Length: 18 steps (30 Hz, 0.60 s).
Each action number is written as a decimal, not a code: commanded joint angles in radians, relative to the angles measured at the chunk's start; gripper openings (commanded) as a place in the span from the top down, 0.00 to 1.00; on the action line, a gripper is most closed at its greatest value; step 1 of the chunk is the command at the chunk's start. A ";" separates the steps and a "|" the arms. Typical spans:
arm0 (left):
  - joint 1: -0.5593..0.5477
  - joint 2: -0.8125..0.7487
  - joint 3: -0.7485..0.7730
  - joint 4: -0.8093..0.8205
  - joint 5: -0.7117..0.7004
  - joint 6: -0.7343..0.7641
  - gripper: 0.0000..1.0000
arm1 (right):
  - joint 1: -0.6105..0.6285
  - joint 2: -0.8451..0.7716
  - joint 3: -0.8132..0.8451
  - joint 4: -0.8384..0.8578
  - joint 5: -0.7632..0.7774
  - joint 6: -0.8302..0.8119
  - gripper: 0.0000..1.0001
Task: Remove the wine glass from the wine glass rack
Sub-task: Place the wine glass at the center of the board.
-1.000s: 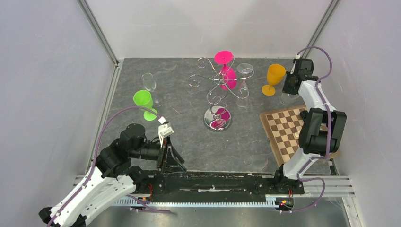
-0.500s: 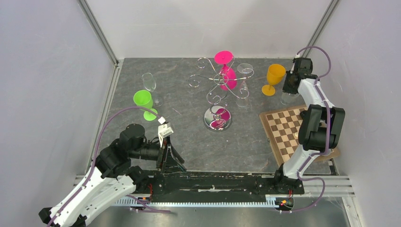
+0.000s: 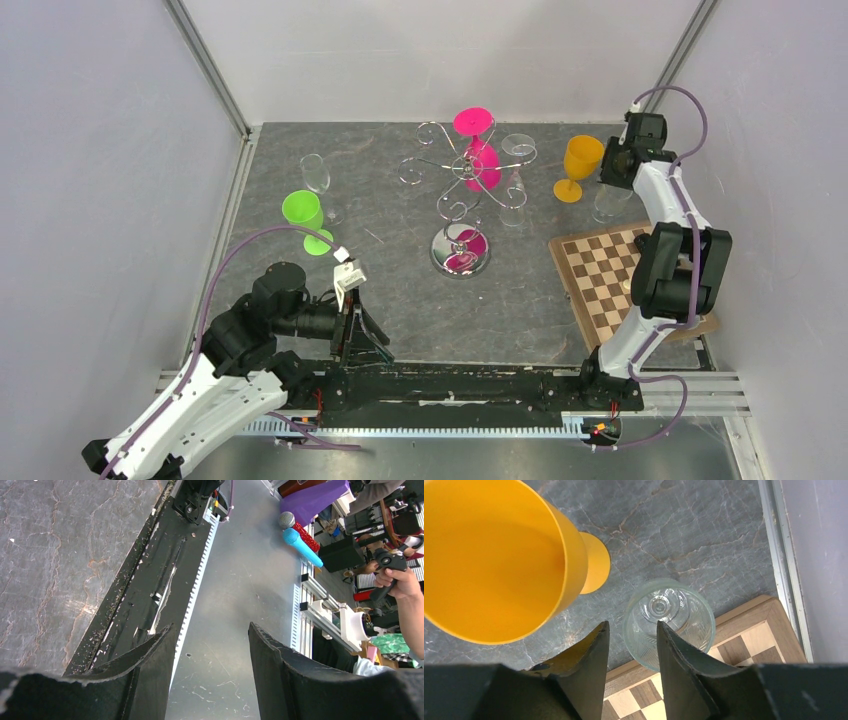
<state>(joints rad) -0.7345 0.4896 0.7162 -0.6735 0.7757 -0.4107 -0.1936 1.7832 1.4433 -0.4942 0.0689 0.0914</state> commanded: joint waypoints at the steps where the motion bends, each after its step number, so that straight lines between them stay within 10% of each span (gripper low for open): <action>1: 0.006 -0.005 0.002 0.020 -0.003 -0.020 0.39 | -0.004 -0.074 0.075 0.014 -0.002 0.020 0.56; 18: 0.006 0.009 0.002 0.020 -0.018 -0.024 0.39 | -0.003 -0.415 -0.041 0.134 -0.218 0.092 0.33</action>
<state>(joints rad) -0.7345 0.4900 0.7162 -0.6739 0.7605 -0.4107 -0.1940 1.4467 1.4414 -0.4362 -0.0265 0.1394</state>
